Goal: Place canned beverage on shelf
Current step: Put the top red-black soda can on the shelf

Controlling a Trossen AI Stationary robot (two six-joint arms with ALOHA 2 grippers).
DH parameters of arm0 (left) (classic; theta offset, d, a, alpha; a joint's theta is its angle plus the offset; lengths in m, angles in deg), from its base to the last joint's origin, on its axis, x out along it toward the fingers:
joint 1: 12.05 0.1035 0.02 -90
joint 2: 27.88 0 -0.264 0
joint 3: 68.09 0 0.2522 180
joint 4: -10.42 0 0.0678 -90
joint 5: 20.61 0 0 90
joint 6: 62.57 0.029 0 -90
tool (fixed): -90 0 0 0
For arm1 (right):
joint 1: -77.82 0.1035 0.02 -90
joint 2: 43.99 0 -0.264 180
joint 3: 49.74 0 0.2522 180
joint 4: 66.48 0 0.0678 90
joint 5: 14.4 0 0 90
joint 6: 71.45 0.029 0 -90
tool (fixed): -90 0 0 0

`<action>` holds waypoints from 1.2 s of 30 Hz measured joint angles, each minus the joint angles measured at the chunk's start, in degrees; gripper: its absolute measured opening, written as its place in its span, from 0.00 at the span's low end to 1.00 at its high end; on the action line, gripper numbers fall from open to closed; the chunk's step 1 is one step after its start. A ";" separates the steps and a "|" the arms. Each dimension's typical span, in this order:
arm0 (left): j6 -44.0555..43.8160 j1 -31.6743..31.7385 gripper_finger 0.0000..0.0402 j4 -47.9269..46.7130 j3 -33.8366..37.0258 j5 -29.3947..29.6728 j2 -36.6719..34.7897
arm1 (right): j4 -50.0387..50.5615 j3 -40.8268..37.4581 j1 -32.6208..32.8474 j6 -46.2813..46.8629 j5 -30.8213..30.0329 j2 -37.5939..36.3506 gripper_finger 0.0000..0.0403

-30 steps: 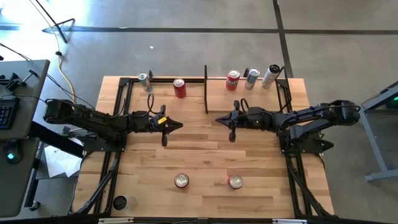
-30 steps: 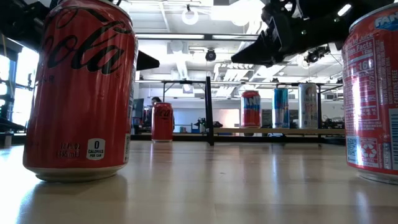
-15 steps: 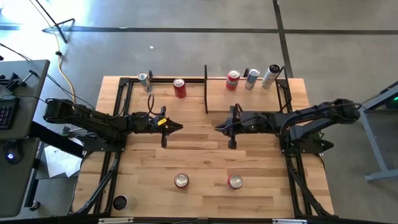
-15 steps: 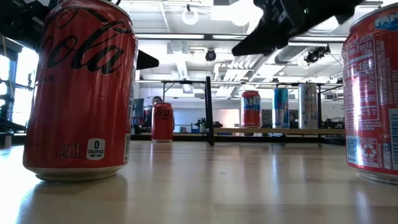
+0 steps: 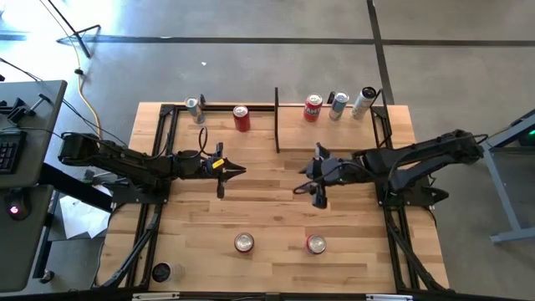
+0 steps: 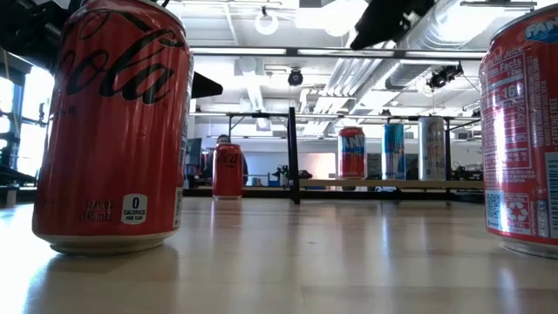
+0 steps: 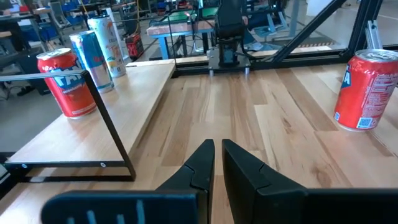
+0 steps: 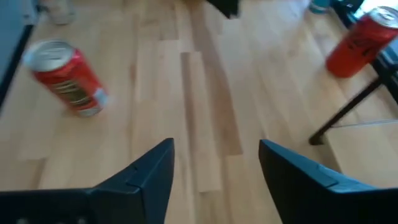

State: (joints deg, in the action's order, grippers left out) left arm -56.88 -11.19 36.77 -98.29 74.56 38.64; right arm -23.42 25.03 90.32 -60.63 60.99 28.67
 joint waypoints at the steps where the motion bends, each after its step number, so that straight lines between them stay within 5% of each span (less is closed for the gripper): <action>1: 0.00 0.00 0.05 0.00 0.00 0.00 0.00 | 0.22 0.14 0.89 0.21 0.00 0.00 0.56; 18: -1.01 -0.04 0.05 -2.38 0.00 -0.04 0.02 | 12.92 0.15 19.94 17.42 -7.01 0.00 0.58; 36: -2.49 -0.14 0.05 -3.02 0.00 -0.07 0.02 | 14.42 0.00 28.39 31.14 -9.06 7.75 0.58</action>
State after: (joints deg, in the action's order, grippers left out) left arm -59.36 -11.33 33.76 -98.29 74.49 38.66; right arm -9.00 25.03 118.71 -29.49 51.92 36.42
